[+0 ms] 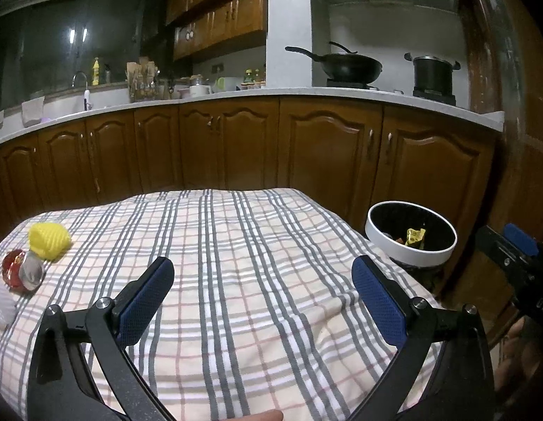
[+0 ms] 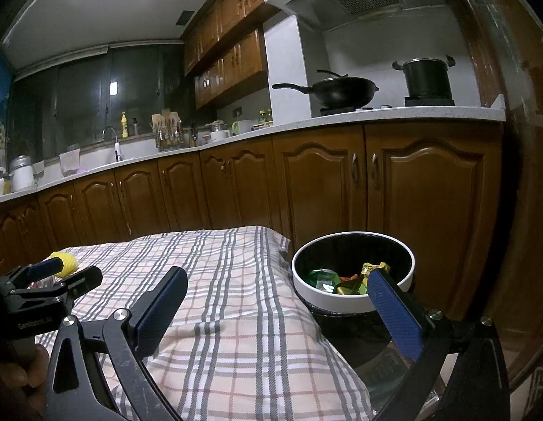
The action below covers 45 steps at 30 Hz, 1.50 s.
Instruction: Collect trash
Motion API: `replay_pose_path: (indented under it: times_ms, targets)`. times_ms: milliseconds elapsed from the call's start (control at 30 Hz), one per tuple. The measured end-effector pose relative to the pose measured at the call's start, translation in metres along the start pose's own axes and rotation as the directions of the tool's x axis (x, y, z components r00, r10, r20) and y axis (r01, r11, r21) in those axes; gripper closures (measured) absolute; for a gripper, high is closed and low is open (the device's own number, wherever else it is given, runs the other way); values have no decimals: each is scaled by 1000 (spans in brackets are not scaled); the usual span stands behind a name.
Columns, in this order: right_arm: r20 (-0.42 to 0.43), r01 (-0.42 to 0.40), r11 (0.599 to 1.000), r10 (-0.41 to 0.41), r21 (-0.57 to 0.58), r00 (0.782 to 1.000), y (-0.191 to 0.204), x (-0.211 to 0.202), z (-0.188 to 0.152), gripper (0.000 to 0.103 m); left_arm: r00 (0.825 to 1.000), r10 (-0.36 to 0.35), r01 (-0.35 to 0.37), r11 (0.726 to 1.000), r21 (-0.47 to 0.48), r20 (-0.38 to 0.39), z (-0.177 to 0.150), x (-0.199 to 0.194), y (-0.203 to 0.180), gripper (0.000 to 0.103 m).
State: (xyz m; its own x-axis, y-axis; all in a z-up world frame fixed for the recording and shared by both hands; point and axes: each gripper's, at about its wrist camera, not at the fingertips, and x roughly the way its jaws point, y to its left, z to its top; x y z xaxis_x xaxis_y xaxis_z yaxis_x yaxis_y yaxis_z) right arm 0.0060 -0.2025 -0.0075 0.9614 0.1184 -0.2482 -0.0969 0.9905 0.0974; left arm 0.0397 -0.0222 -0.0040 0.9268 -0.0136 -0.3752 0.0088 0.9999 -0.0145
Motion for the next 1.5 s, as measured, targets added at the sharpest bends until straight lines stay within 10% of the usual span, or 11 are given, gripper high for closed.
replay_pose_path:
  times_ms: [1500]
  targets:
    - [-1,-18,1000,18,17,1000,0,-4,0,0,1000,14,-14,1000,18,11,0,0,1,0]
